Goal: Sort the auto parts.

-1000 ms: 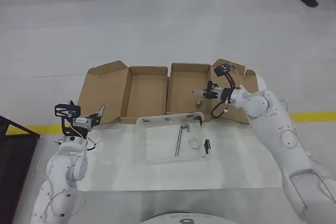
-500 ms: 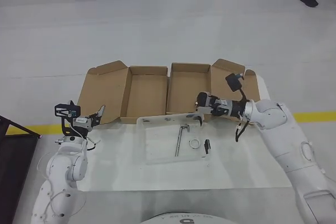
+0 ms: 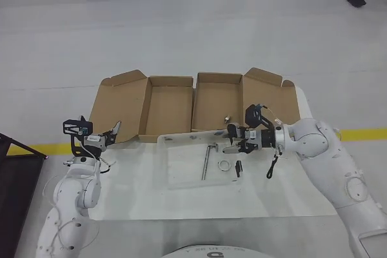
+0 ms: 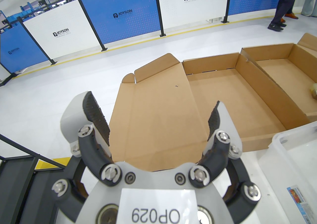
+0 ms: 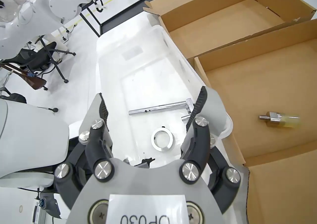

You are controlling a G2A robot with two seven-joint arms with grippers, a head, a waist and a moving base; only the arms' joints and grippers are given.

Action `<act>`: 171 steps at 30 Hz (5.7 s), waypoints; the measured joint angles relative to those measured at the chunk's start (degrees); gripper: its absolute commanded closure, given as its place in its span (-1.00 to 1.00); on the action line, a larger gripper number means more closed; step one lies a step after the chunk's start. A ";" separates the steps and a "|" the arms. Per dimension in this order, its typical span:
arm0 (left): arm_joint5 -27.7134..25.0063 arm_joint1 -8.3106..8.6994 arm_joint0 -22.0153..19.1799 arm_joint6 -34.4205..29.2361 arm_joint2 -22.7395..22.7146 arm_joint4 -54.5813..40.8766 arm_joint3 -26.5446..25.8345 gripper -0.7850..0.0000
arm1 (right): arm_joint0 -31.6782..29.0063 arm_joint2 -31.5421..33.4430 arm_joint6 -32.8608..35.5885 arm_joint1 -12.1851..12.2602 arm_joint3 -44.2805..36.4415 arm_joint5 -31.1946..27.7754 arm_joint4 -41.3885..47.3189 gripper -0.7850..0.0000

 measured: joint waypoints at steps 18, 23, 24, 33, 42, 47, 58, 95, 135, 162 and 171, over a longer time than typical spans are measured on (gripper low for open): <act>0.00 0.00 0.00 0.00 0.00 0.00 0.00 -1.00 | 0.00 -6.04 -0.68 -0.48 -2.68 6.68 -13.49 0.29; 0.00 0.00 0.00 0.00 0.00 0.00 0.00 -1.00 | 0.82 -8.19 -1.24 -0.77 -2.67 9.72 -17.13 0.25; 0.00 0.00 0.00 0.00 0.00 0.00 0.00 -1.00 | 1.04 -8.58 -1.34 -0.84 -2.59 10.21 -17.76 0.25; 0.00 0.00 0.00 0.00 0.00 0.00 0.00 -1.00 | 2.91 -12.37 -6.68 -1.82 -1.92 17.12 -29.16 0.18; 0.00 0.00 0.00 0.00 0.00 0.00 0.00 -1.00 | 5.52 -15.47 -7.17 -2.84 0.97 19.09 -30.57 0.12; 0.00 0.00 0.00 0.00 0.00 0.00 0.00 -1.00 | 7.27 -17.68 -7.15 -3.63 2.86 20.33 -31.65 0.12; 0.00 0.00 0.00 0.00 0.00 0.00 0.00 -1.00 | 9.97 -21.55 -5.47 -5.09 5.67 20.96 -31.80 0.19; 0.00 0.00 0.00 0.00 0.00 0.00 0.00 -1.00 | 10.68 -21.98 13.23 -3.27 1.07 19.12 -28.77 0.33; 0.00 0.00 0.00 0.00 0.00 0.00 0.00 -1.00 | 15.18 -28.40 13.70 -5.01 5.67 20.03 -27.62 1.00; 0.00 0.00 0.00 0.00 0.00 0.00 0.00 -1.00 | 4.09 -9.00 -6.33 -0.35 2.17 5.62 14.09 1.00; 0.00 0.00 0.00 0.00 0.00 0.00 0.00 -1.00 | 3.58 -7.93 -3.79 0.15 3.95 3.92 28.24 1.00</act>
